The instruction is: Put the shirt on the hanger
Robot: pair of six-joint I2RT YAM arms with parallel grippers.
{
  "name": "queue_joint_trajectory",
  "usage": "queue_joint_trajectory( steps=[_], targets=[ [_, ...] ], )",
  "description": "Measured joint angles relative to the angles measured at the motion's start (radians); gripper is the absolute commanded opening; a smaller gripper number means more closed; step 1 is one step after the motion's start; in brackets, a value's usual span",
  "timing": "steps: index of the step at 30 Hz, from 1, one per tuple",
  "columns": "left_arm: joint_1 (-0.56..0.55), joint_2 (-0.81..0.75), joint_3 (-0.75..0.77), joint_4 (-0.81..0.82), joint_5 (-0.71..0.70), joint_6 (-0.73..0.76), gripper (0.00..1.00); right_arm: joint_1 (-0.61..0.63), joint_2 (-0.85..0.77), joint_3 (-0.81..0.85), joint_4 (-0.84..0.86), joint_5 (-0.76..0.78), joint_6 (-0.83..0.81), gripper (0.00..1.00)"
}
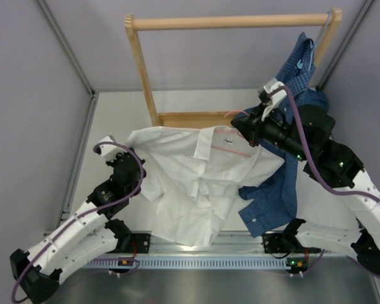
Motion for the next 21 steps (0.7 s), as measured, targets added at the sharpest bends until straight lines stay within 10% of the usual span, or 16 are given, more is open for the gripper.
queue_joint_trajectory(
  steps=[15,17,19,21],
  targets=[
    [0.461,0.047,0.142,-0.158,0.164,-0.108,0.0,-0.003,0.25,0.289,-0.006,0.004,-0.003,0.0],
    [0.488,0.06,0.18,-0.158,0.203,-0.095,0.19,-0.005,0.303,0.371,-0.012,-0.015,-0.008,0.0],
    [0.5,0.064,0.225,-0.151,0.249,-0.046,0.72,-0.008,0.347,0.443,-0.014,-0.027,-0.011,0.0],
    [0.505,0.063,0.275,-0.133,0.323,0.005,0.79,-0.009,0.375,0.491,-0.011,-0.037,-0.014,0.0]
  ],
)
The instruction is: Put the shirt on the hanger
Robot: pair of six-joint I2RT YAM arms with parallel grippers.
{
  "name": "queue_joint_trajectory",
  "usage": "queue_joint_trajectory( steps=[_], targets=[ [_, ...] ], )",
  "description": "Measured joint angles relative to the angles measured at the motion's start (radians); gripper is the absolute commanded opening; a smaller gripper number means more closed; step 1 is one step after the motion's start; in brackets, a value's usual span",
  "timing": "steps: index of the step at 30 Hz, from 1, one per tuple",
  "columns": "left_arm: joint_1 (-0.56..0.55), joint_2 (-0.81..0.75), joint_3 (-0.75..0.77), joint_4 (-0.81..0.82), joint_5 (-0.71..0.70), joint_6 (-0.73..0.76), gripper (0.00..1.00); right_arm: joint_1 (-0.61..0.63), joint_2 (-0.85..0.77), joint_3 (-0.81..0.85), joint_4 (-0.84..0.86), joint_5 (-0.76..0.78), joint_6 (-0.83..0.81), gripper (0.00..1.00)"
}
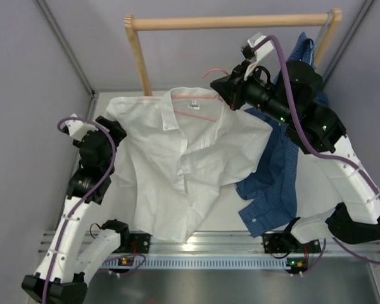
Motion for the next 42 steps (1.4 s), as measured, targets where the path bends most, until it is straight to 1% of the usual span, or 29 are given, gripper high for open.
queue_joint_trajectory(
  steps=[1,2,3,4,5,7,11,14,15,17,18,21,23,24,25,27,28,30,31,34,35,42],
  targets=[
    [0.0,-0.003,0.021,0.01,0.045,0.024,0.67,-0.002,0.002,0.005,0.001,-0.003,-0.003,0.0],
    [0.0,-0.008,0.043,0.027,0.102,0.051,0.59,-0.002,0.001,0.005,-0.001,-0.006,-0.004,0.0],
    [0.0,-0.016,0.064,0.044,0.158,0.084,0.53,-0.002,-0.001,0.004,-0.002,-0.006,-0.005,0.0],
    [0.0,-0.023,0.082,0.053,0.212,0.115,0.52,-0.002,-0.003,-0.001,-0.001,-0.007,-0.005,0.0],
    [0.0,-0.032,0.099,0.068,0.268,0.143,0.55,-0.002,-0.008,-0.011,0.002,-0.008,-0.005,0.0],
    [0.0,-0.045,0.125,0.094,0.382,0.188,0.68,-0.003,-0.023,-0.041,0.007,-0.011,-0.005,0.0],
    [0.0,-0.025,0.215,0.113,0.689,0.249,0.71,-0.003,-0.052,-0.102,0.006,-0.01,-0.005,0.0],
    [0.0,0.026,0.284,0.126,0.886,0.241,0.75,-0.003,-0.076,-0.151,0.021,-0.01,-0.003,0.0],
    [-0.006,0.048,0.304,0.132,0.94,0.231,0.75,-0.003,-0.084,-0.165,0.022,-0.011,-0.002,0.0],
    [-0.038,0.091,0.328,0.142,0.998,0.214,0.75,-0.003,-0.09,-0.179,0.027,-0.011,-0.001,0.0],
    [-0.06,0.105,0.333,0.143,1.005,0.208,0.75,-0.003,-0.091,-0.18,0.028,-0.011,-0.001,0.0],
    [-0.189,0.169,0.347,0.121,0.967,0.207,0.76,-0.003,-0.089,-0.18,0.03,-0.01,-0.001,0.0],
    [-0.316,0.241,0.399,0.064,0.853,0.226,0.74,-0.003,-0.085,-0.18,0.034,-0.007,-0.001,0.0],
    [-0.379,0.28,0.425,0.042,0.794,0.236,0.68,-0.003,-0.082,-0.18,0.033,-0.001,-0.001,0.0],
    [-0.426,0.309,0.443,0.027,0.734,0.244,0.66,-0.004,-0.079,-0.18,0.033,0.006,-0.002,0.0],
    [-0.486,0.346,0.452,0.008,0.637,0.258,0.59,-0.004,-0.072,-0.184,0.034,0.017,-0.002,0.0],
    [-0.507,0.357,0.452,-0.016,0.578,0.263,0.52,-0.004,-0.071,-0.191,0.034,0.021,-0.002,0.0],
    [-0.521,0.366,0.452,-0.047,0.497,0.275,0.47,-0.004,-0.068,-0.199,0.035,0.026,-0.002,0.0],
    [-0.525,0.369,0.452,-0.056,0.462,0.28,0.36,-0.004,-0.066,-0.2,0.034,0.027,-0.002,0.0],
    [-0.528,0.381,0.457,-0.07,0.394,0.294,0.15,-0.004,-0.06,-0.201,0.034,0.032,-0.002,0.0],
    [-0.528,0.388,0.46,-0.069,0.382,0.299,0.01,-0.004,-0.058,-0.201,0.034,0.033,-0.002,0.0],
    [-0.542,0.428,0.468,-0.071,0.375,0.333,0.0,-0.004,-0.03,-0.201,0.035,0.036,-0.002,0.0]
  ],
)
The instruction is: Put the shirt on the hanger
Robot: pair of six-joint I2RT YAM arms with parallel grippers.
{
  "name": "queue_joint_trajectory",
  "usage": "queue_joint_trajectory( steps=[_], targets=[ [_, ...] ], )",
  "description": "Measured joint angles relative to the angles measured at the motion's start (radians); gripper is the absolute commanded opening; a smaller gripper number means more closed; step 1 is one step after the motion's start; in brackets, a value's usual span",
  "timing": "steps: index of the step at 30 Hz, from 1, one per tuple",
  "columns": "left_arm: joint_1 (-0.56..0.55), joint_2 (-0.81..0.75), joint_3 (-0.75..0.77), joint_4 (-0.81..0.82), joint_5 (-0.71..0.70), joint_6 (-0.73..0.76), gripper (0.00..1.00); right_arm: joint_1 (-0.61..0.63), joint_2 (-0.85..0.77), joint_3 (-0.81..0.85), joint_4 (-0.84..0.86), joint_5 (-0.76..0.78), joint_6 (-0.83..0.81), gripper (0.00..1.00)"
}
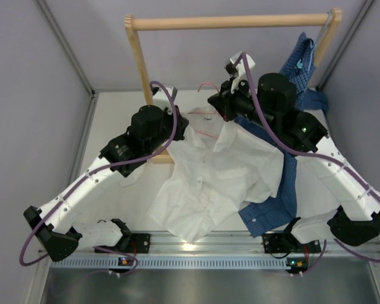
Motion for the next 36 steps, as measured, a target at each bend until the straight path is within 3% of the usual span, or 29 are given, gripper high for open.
queue_joint_trajectory(
  steps=[13,16,17,26,32,36],
  targets=[
    [-0.022,-0.027,0.01,0.0,0.016,0.022,0.0,0.0,0.058,0.0,0.033,0.01,0.001,0.0],
    [-0.022,-0.055,-0.013,0.002,-0.002,0.032,0.67,0.0,0.058,0.0,0.038,0.017,0.001,0.0],
    [-0.022,-0.063,-0.02,0.001,-0.002,0.043,0.97,0.0,0.058,0.0,0.038,0.019,0.001,0.0],
    [-0.022,-0.195,-0.019,0.002,0.106,0.235,0.98,-0.004,-0.001,-0.077,0.05,0.032,0.002,0.0],
    [-0.022,-0.285,0.052,0.04,0.281,0.498,0.97,-0.049,-0.133,-0.178,0.019,-0.018,0.016,0.0],
    [-0.022,-0.252,0.106,-0.016,0.428,0.689,0.94,-0.054,-0.231,-0.183,-0.035,-0.079,0.004,0.0]
  ],
)
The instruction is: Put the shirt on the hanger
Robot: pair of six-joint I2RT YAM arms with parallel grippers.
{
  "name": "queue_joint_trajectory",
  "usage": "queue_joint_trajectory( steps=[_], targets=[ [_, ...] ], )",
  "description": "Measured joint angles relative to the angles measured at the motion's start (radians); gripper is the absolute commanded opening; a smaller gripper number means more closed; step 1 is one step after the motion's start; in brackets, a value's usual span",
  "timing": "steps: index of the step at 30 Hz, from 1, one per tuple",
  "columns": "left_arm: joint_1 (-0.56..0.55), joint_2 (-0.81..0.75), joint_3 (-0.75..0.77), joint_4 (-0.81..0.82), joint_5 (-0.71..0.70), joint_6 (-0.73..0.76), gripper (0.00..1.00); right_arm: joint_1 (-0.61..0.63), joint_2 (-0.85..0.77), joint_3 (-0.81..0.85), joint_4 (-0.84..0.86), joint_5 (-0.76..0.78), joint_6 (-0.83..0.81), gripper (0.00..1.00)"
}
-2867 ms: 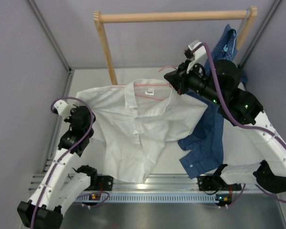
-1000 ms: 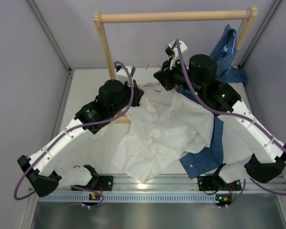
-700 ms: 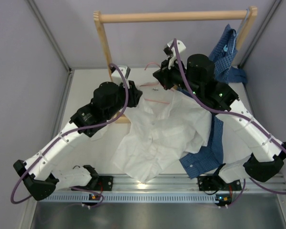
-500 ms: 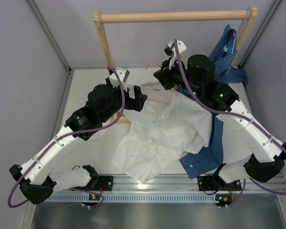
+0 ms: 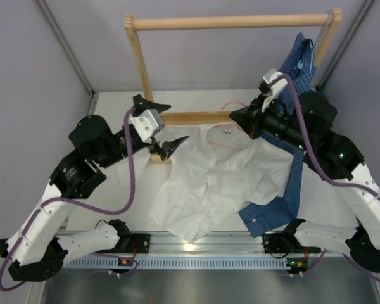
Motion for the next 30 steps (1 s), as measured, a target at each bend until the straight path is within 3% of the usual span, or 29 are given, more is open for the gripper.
queue_joint_trajectory(
  steps=[5,10,20,23,30],
  targets=[
    [0.01,0.213,0.163,-0.161,0.191,0.125,0.87,0.0,-0.099,-0.005,-0.049,-0.063,-0.033,0.0],
    [0.066,0.359,0.23,-0.272,0.374,0.154,0.8,0.0,-0.129,-0.018,-0.073,-0.105,-0.04,0.0],
    [0.23,0.399,0.297,-0.341,0.763,0.112,0.78,0.0,-0.118,-0.022,-0.098,-0.143,-0.045,0.0],
    [0.243,0.424,0.303,-0.342,0.831,0.097,0.83,0.0,-0.11,-0.021,-0.101,-0.159,-0.048,0.0],
    [0.243,0.484,0.303,-0.35,0.943,0.088,0.82,0.0,-0.056,0.017,-0.109,-0.168,-0.048,0.0]
  ],
)
